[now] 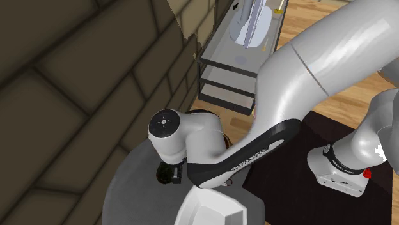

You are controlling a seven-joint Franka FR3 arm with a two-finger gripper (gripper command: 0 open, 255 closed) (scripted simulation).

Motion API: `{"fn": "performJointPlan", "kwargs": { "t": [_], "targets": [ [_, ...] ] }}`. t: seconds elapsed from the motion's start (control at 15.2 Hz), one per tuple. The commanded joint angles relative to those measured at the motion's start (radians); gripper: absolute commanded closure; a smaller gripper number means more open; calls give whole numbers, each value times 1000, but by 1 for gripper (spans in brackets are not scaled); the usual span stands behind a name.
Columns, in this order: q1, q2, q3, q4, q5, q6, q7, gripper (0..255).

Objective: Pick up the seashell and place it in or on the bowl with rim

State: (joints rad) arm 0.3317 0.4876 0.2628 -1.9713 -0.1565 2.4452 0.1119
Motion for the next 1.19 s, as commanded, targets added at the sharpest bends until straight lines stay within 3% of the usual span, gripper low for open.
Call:
{"fn": "performJointPlan", "kwargs": {
  "t": [0.0, 0.13, 0.66, 1.12],
  "targets": [
    [24, 70, -4, 58, -24, 0, 0, 0],
    [51, 141, -9, 118, -45, -2, 0, 0],
    [72, 230, -31, 143, -68, 60, 14, 0],
    [72, 230, -31, 143, -68, 60, 14, 0]
  ]
}}
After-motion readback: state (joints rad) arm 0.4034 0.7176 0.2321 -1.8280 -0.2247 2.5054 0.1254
